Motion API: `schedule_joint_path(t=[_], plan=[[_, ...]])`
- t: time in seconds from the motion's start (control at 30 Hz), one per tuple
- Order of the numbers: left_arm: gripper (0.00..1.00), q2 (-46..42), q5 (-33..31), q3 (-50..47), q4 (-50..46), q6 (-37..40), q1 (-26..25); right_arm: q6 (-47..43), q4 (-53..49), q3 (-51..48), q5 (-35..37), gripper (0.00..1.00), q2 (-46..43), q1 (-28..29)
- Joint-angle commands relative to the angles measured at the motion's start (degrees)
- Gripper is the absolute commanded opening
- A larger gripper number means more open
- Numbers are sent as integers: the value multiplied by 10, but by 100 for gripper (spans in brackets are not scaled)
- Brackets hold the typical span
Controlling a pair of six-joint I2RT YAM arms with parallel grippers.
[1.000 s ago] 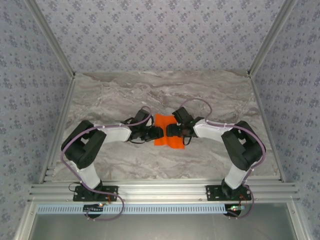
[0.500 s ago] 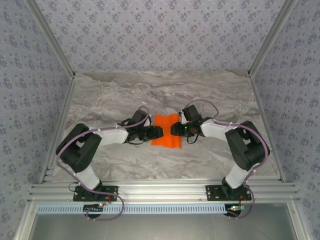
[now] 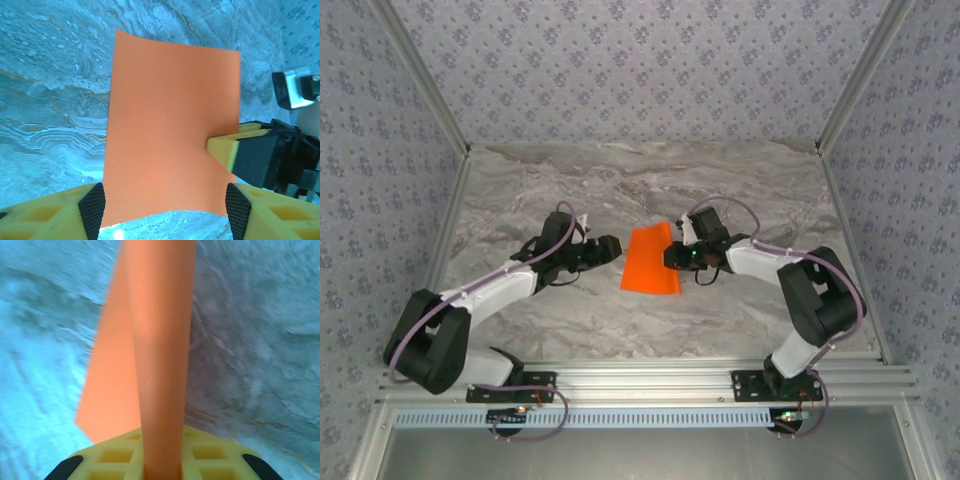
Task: Fold a paper plane with a square sheet of paper (fold left side to right side)
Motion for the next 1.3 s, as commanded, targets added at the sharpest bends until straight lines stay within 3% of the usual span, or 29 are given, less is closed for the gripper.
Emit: schedule_joint_path(t=[0.0,0.37,0.53,0.77,0.83,0.9,0.97,1.07,1.27], plan=[[70,-38,56,-23,28,6,22,20,45,-17,-84,19,-52,-17],[84,-156,194,-49,207,-14,50,43,32,-9,-289,19,-251,-51],[87,-193,213,-43,252,-24,46,47,2,20,-307,20,-329,-51],[87,-199,229,-19,298,-17,-9,75,22,29,-312,19,-342,-42],[80,-196,227,-9,286,-7,-22,76,25,27,-309,20,-342,-40],[65,-192,220,-5,276,-1,-25,72,19,26,-300,21,-342,-39],[40,-191,207,-3,254,7,-25,56,-10,27,-287,23,-341,-41],[10,-177,176,4,188,28,-26,6,-95,39,-239,35,-342,-45],[3,-86,146,5,130,43,-26,-81,-266,46,-59,60,-339,-58]])
